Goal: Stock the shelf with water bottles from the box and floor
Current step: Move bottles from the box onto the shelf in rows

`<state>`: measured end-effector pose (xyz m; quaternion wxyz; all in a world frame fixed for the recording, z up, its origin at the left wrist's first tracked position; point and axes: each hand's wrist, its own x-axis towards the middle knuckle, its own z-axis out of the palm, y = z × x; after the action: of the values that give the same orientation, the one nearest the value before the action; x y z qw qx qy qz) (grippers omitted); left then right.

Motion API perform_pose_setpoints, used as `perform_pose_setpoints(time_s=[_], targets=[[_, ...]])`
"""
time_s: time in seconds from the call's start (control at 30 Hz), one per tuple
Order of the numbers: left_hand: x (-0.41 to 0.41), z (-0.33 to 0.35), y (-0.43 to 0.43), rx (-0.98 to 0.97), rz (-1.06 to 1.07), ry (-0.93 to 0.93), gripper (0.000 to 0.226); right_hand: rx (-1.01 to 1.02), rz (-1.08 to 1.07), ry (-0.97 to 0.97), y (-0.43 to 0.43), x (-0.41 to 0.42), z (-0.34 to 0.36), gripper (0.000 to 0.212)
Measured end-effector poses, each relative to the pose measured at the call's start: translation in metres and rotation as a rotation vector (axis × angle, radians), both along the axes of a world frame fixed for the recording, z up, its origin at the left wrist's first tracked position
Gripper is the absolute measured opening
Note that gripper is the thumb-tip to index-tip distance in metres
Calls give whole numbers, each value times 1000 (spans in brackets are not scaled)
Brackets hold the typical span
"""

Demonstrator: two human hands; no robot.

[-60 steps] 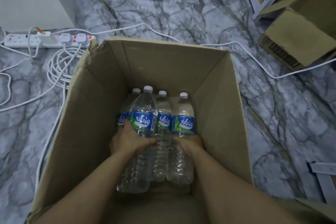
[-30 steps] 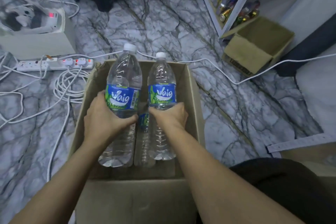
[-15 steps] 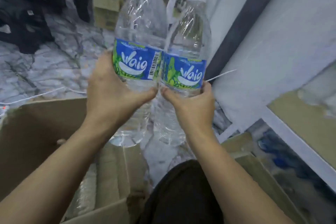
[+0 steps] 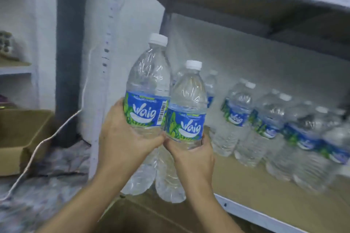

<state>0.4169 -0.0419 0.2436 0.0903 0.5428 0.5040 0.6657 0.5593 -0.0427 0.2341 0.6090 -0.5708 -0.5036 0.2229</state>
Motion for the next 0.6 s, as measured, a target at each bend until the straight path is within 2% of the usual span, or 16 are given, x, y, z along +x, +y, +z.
perform_pose_setpoints(time_s=[0.27,0.6], targets=[[90,-3,66,38,-31,55,97,50,-154,-20,58,87,4,60],[99,-14,135,40,-39,62,92,96,-137,1,143,96,-13,70]])
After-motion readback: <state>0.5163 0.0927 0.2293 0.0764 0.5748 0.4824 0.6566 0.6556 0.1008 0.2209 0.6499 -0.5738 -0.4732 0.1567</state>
